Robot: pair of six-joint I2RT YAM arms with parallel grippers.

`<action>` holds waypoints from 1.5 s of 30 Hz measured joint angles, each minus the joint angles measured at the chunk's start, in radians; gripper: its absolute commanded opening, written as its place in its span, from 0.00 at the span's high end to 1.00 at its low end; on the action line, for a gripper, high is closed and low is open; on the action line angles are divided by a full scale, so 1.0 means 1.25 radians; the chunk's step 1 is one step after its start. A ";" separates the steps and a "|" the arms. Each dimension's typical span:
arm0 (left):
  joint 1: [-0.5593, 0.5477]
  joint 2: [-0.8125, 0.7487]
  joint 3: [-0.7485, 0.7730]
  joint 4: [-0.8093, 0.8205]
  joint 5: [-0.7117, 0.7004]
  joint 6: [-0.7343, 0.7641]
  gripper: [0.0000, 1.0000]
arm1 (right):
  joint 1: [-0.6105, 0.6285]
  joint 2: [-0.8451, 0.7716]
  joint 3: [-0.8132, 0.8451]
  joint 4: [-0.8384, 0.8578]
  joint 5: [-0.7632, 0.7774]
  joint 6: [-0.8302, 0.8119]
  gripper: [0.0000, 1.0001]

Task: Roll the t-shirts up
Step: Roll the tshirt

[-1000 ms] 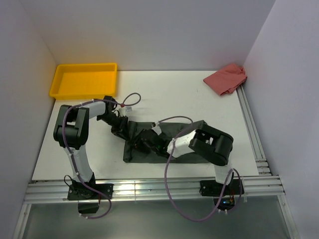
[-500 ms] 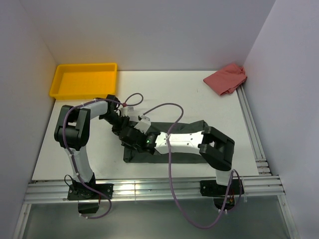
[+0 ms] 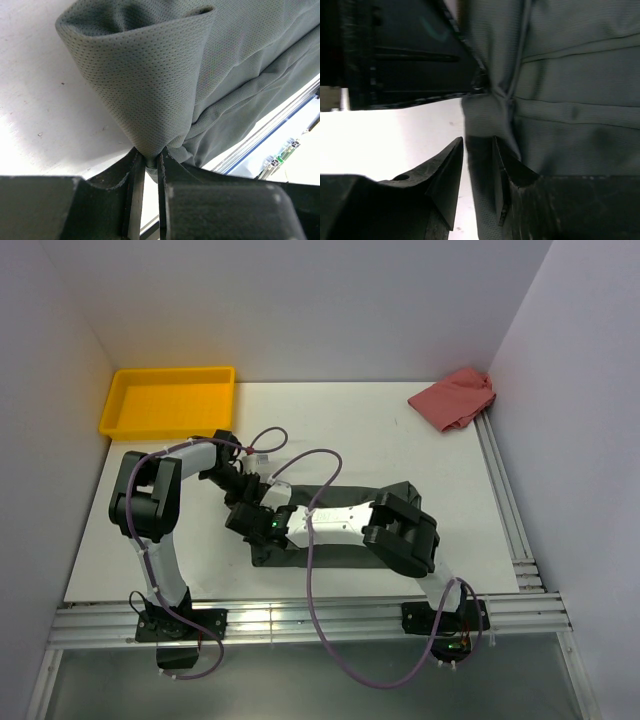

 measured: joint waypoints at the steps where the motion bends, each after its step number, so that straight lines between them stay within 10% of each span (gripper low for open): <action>1: 0.000 0.000 0.000 0.000 0.000 0.000 0.82 | 0.001 0.001 0.000 -0.008 0.002 0.000 0.60; 24: 0.000 0.000 0.002 -0.002 -0.007 0.000 0.76 | 0.052 0.140 0.255 -0.296 0.067 -0.008 0.56; 33: 0.000 0.000 0.003 -0.002 -0.008 -0.013 0.69 | 0.068 0.171 0.301 -0.378 0.089 0.000 0.83; 45: 0.044 -0.008 0.067 -0.006 0.012 0.006 0.38 | 0.047 -0.007 -0.037 -0.016 0.029 -0.018 1.00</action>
